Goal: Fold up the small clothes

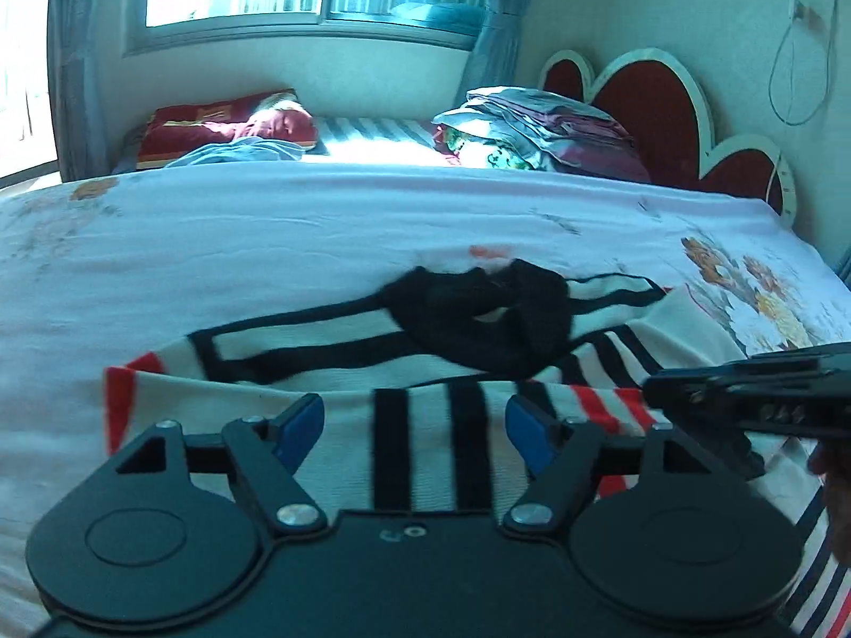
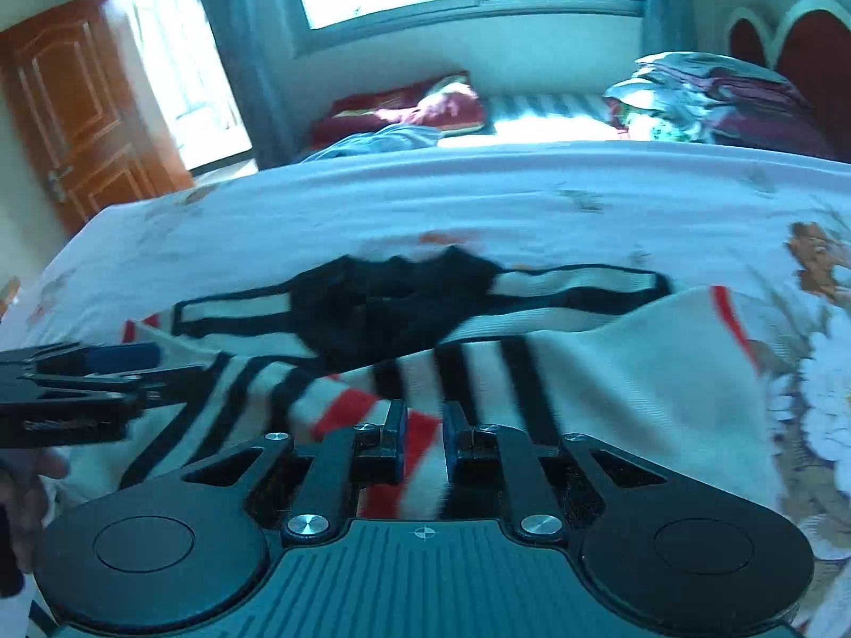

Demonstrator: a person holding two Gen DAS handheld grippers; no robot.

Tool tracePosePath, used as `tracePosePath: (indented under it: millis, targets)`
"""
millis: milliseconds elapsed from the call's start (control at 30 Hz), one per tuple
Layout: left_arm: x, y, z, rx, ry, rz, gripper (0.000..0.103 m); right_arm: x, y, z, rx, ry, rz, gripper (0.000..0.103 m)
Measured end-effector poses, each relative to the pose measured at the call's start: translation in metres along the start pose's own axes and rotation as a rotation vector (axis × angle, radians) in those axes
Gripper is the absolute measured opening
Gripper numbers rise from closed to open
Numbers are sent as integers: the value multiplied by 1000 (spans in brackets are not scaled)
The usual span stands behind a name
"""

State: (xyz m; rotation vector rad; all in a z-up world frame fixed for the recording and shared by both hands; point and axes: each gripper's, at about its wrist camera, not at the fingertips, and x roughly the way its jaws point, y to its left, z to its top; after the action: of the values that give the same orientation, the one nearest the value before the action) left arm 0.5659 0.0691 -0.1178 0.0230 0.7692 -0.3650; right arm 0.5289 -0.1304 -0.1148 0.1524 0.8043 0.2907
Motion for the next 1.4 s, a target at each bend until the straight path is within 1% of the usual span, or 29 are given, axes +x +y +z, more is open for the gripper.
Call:
tracePosePath:
  millis: [67, 100, 133, 167, 200, 233, 267, 300, 367, 433, 467, 533, 600, 633, 667, 733, 767, 800, 833, 933, 1000, 1033, 1100, 1167, 1200, 1267, 1333, 1367, 1400]
  targets:
    - [16, -13, -1, 9, 48, 6, 74, 19, 23, -3, -80, 53, -18, 14]
    - [24, -17, -4, 30, 80, 25, 71, 33, 32, -7, -139, 97, -64, 13]
    - [31, -18, -8, 73, 96, 65, 73, 37, 35, -10, -180, 90, -91, 13]
    - [30, -13, -11, 96, 77, 92, 75, 37, 35, -10, -214, 83, -128, 13]
    - [27, -3, -13, 87, 64, 117, 79, 36, 32, -12, -256, 75, -232, 13]
    - [22, 13, -15, 57, 55, 141, 80, 34, 24, -13, -282, 68, -316, 13]
    - [16, 26, -17, 40, 43, 142, 79, 32, 9, -14, -266, 80, -314, 14]
    - [14, 34, -18, 42, 44, 143, 79, 28, -5, -14, -223, 85, -261, 14]
    - [10, 35, -16, 70, 50, 136, 77, 21, -18, -10, -188, 96, -223, 19]
    - [3, 24, -11, 73, 32, 132, 77, 10, -11, -5, -186, 41, -217, 20]
    - [-1, 16, -10, 68, 17, 107, 78, 4, -6, -4, -166, 14, -173, 20]
    - [-4, -1, -12, 60, 1, 77, 78, 5, 3, -5, -127, 32, -98, 21]
    - [2, -14, -20, 53, 32, 65, 79, 20, 15, -15, -178, 99, -119, 23]
    - [9, -17, -28, 68, 62, 98, 79, 25, 16, -23, -213, 100, -136, 24]
    - [8, -14, -34, 69, 45, 108, 79, 22, 15, -28, -240, 80, -144, 27]
    - [1, 1, -38, 15, 41, 121, 79, 16, 10, -30, -267, 77, -204, 35]
    - [-7, 11, -39, -7, 38, 136, 75, 12, 8, -31, -290, 74, -251, 46]
    - [-16, 17, -39, -15, 30, 154, 66, 8, 5, -35, -326, 68, -311, 51]
    - [-23, 21, -40, -30, 27, 167, 66, 2, 2, -38, -334, 69, -315, 52]
    - [-49, 21, -43, -70, -15, 139, 68, -22, -5, -40, -240, 16, -240, 51]
    - [-56, 7, -49, -12, -25, 134, 78, -35, 0, -44, -208, -29, -191, 51]
    - [-55, 4, -54, 10, -18, 139, 78, -34, 2, -46, -208, -23, -181, 51]
    - [-43, 7, -70, 10, 44, 157, 79, -20, 1, -53, -212, 67, -224, 45]
    - [-43, 10, -85, 46, -10, 150, 79, -20, -13, -59, -136, 62, -198, 45]
    - [-44, 9, -86, 57, -13, 156, 79, -22, -17, -58, -103, 66, -193, 45]
    - [-48, 8, -78, 46, 11, 166, 78, -30, -16, -55, -94, 59, -198, 41]
    - [-59, 10, -74, 9, -16, 174, 72, -43, -15, -56, -96, 23, -188, 35]
    - [-65, 13, -76, -4, -33, 172, 72, -48, -16, -58, -95, 15, -180, 35]
    - [-64, 15, -80, -4, -13, 179, 72, -46, -17, -61, -99, 34, -180, 35]
